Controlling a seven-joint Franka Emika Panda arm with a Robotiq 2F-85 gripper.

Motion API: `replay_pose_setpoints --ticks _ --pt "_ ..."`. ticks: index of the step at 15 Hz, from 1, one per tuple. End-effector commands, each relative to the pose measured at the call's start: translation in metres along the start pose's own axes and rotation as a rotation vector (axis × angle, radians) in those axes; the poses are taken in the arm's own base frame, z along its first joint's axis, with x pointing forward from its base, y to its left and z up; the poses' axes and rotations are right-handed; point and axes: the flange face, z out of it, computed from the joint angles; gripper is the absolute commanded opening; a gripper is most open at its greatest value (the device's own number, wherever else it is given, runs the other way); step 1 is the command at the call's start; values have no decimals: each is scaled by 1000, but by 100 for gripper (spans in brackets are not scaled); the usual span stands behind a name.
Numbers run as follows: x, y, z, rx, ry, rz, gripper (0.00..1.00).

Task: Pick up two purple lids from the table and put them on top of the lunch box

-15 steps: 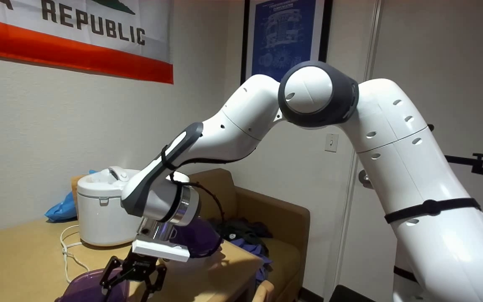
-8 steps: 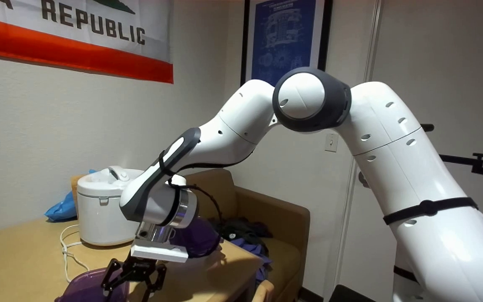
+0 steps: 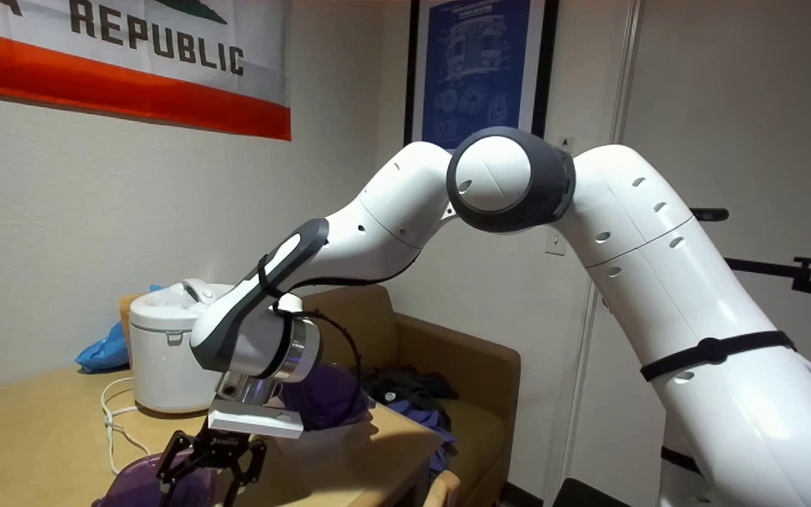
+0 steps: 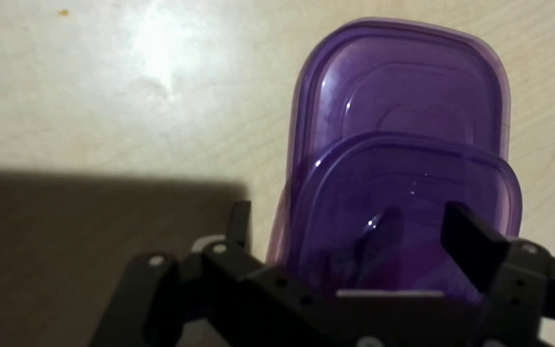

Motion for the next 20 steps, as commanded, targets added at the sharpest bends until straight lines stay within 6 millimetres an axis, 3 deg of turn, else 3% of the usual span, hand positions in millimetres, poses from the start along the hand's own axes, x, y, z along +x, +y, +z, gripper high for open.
replay_pose_setpoints --ticks 1,8,10,12,20 --pt "11 -3 9 16 -14 -7 100" --pt "19 -10 10 43 -11 -26 99" --pt "20 -11 10 45 -12 -30 74" --pt "20 -11 10 47 -11 -30 65" --pt "20 -7 11 46 -10 -28 3"
